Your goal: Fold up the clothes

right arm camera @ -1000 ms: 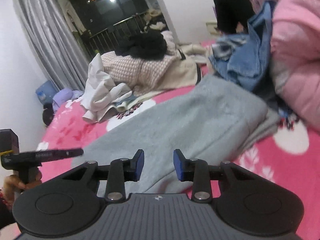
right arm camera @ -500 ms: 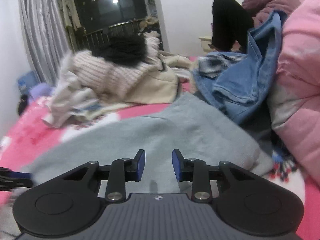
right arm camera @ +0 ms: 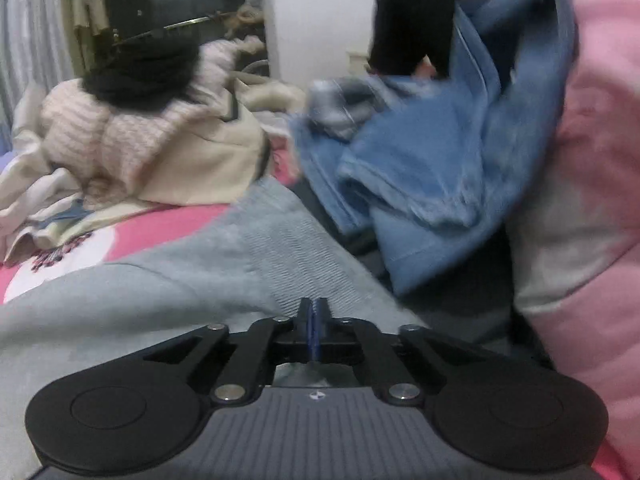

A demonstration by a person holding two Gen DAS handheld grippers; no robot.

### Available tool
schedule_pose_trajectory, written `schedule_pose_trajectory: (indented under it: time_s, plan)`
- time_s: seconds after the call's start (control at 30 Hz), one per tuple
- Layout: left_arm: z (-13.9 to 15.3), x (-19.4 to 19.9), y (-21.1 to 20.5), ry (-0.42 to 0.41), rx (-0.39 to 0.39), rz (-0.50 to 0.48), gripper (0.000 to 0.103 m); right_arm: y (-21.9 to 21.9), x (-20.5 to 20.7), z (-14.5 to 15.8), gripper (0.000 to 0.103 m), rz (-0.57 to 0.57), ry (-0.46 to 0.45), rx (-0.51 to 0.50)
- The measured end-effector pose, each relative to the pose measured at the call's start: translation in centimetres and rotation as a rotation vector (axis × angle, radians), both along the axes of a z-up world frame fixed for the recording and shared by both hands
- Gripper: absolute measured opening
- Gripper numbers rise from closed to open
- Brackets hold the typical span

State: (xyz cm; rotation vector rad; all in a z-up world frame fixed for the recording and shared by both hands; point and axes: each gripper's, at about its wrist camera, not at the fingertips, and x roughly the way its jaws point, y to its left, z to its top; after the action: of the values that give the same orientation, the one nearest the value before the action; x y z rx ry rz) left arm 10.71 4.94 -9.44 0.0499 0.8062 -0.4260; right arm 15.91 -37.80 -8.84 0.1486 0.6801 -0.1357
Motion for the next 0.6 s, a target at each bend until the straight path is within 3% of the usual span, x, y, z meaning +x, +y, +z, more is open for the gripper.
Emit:
schedule_pose_trajectory:
  time_s: [0.1, 0.23, 0.37, 0.6]
  plan:
    - [0.0, 0.1, 0.0, 0.007, -0.01, 0.01, 0.035, 0.8, -0.2, 1.6, 0.004, 0.022, -0.026, -0.055]
    - [0.0, 0.1, 0.0, 0.01, -0.011, 0.014, 0.037, 1.7, 1.0, 3.2, 0.004, 0.1, -0.057, -0.012]
    - [0.0, 0.0, 0.0, 0.006, -0.012, 0.013, 0.037, 1.9, 5.7, 1.2, 0.0, 0.118, 0.039, -0.032]
    - [-0.1, -0.2, -0.3, -0.009, -0.002, 0.005, 0.038, 1.8, 9.9, -1.2, 0.0, 0.067, 0.055, -0.03]
